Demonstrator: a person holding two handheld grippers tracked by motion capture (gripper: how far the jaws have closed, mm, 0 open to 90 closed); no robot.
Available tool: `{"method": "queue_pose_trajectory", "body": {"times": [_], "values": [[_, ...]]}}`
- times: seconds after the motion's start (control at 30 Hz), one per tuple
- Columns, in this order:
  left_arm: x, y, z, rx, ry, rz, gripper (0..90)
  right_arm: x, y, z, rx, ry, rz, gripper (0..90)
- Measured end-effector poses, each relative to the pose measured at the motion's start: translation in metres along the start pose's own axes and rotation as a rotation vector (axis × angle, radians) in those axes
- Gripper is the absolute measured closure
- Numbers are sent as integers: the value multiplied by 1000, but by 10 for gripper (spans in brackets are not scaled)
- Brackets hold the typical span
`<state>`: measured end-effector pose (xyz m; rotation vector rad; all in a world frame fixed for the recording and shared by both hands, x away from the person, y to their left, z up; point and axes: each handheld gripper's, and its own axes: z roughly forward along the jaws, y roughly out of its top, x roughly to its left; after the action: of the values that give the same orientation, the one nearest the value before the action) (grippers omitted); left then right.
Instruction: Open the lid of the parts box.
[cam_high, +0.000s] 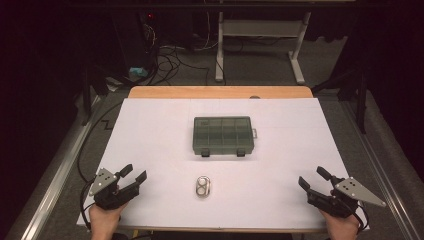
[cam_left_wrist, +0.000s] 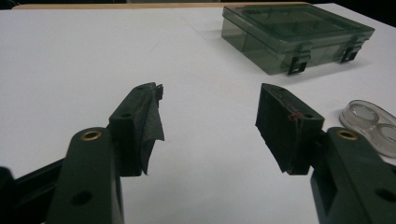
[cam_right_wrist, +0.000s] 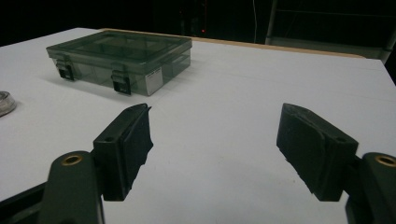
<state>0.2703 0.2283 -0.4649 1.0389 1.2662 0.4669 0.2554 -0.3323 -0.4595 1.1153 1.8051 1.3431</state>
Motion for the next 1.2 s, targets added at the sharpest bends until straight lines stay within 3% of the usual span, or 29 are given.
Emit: {"method": "queue_pose_trajectory", "body": {"times": [0.5, 0.83, 1.2], "values": [[-8, 0, 0, 10, -41, -25, 383, -1, 0, 0, -11, -3, 18, 269], [-19, -4, 3, 15, -60, -7, 385, -2, 1, 0, -23, -13, 15, 281], [-25, -5, 13, 19, -83, -20, 390, -3, 2, 5, -27, -7, 16, 288]]}}
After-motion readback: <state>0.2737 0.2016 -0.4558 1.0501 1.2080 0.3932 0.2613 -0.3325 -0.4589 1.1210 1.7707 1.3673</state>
